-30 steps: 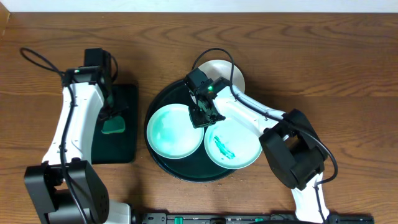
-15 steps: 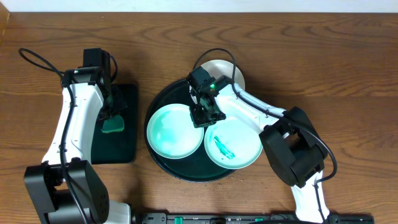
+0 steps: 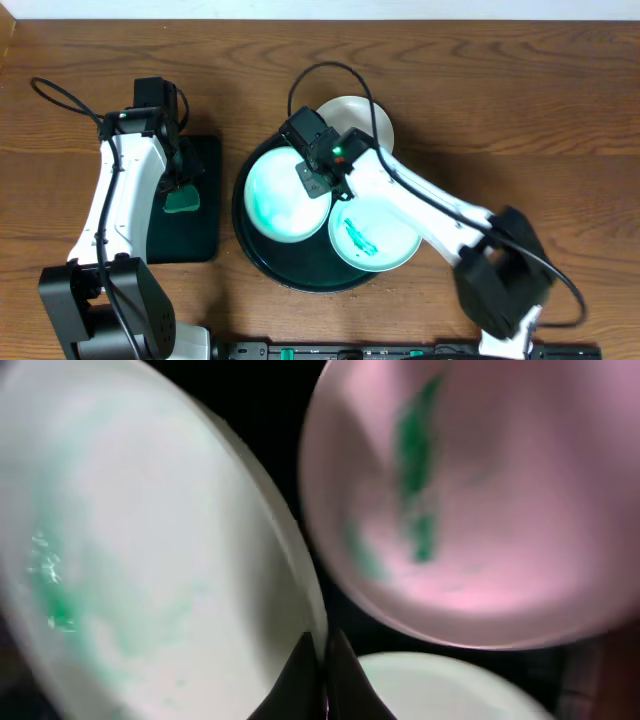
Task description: Clean dirty plates on tray and stack at the side
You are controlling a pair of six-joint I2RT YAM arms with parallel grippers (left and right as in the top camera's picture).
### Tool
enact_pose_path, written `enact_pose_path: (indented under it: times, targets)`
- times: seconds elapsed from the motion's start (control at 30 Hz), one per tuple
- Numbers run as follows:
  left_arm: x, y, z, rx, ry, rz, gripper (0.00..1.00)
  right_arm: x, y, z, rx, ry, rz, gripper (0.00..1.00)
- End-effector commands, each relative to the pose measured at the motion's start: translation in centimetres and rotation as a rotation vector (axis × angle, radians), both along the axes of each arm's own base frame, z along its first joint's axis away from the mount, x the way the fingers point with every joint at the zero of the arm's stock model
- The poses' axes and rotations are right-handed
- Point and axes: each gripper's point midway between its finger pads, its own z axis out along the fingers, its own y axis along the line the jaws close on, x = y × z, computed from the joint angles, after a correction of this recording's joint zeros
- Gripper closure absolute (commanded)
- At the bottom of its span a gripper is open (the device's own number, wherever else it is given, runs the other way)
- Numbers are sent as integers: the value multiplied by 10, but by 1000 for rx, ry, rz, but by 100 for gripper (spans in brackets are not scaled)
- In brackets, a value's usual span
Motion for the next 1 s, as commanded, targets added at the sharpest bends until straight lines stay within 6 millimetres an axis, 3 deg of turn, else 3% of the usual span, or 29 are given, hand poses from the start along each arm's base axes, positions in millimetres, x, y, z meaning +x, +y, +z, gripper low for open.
enact_pose_path:
  times: [0.0,0.23,0.57,0.8,0.97]
  targets:
    - [-4,2,3,10,-7,-5,93,19,-16,55,-132,-256,-21,99]
    - [-4,2,3,10,-6,-5,93,11,-21,109,-314,-530,-36,99]
    - [-4,2,3,10,-6,-5,93,-15,-9,149,-466,-764,-50,99]
    - [-4,2,3,10,-6,-5,92,-14,-9,152,-463,-778,-63,99]
    - [-4,2,3,10,-6,-5,93,-9,7,124,-323,-629,11,99]
